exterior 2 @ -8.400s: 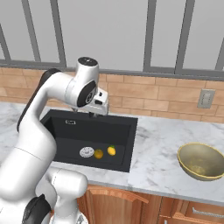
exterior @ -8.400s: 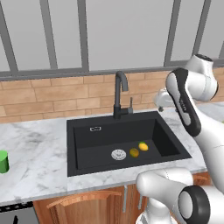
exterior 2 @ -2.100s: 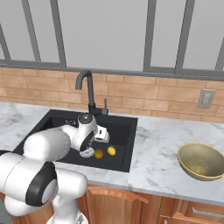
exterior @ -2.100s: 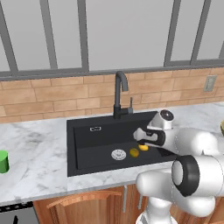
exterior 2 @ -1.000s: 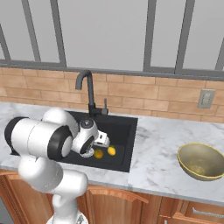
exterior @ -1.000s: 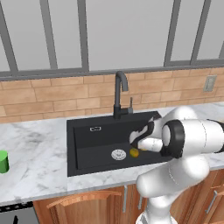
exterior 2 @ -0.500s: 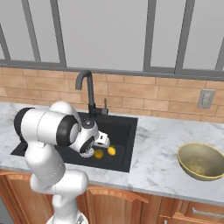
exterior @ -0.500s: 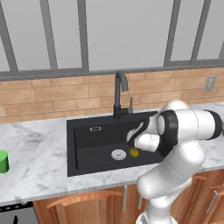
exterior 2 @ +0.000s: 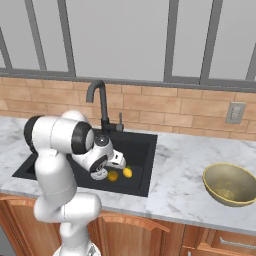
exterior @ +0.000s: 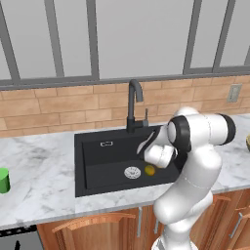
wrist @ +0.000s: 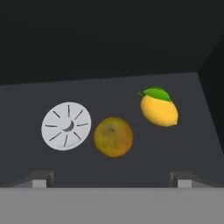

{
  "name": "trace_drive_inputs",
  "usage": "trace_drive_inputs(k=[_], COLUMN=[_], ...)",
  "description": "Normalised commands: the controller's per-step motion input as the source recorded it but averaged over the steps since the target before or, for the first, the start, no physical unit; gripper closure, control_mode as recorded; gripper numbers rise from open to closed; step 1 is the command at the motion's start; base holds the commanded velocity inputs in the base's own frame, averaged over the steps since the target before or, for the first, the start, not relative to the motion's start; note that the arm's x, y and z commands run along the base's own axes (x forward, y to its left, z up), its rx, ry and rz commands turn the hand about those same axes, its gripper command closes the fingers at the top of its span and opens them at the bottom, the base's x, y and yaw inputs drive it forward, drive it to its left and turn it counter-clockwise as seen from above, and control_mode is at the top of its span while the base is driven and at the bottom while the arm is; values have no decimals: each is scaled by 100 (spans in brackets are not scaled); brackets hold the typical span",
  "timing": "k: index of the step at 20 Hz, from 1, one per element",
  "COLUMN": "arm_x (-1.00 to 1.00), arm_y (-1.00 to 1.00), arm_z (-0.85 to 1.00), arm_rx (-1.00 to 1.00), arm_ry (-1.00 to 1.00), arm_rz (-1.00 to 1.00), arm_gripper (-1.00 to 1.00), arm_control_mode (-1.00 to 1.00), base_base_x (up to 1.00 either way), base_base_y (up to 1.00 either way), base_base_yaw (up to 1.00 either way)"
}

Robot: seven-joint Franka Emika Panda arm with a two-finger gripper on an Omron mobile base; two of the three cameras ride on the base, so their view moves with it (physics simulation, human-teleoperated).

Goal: Remove the lemon and orange from the sink. Then move the bowl and cup from the counter to the sink for washing.

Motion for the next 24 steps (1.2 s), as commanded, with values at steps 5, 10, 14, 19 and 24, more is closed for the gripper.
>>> trace_drive_inputs(k=[5,10,14,19,24], arm_x=[12,9,9,10,9], arm_y=[1,0,0,0,0], arm_z=[-23,-23,-24,-22,-23], arm_rx=[0,0,0,0,0], arm_ry=[4,1,1,1,2], arm_rz=[0,0,0,0,0], arm_gripper=[-100,-100,-100,-100,-100], arm_control_mode=[-100,-100,-100,-100,-100], base_base_x=[0,0,0,0,0], base_base_y=[0,0,0,0,0], base_base_yaw=[0,0,0,0,0])
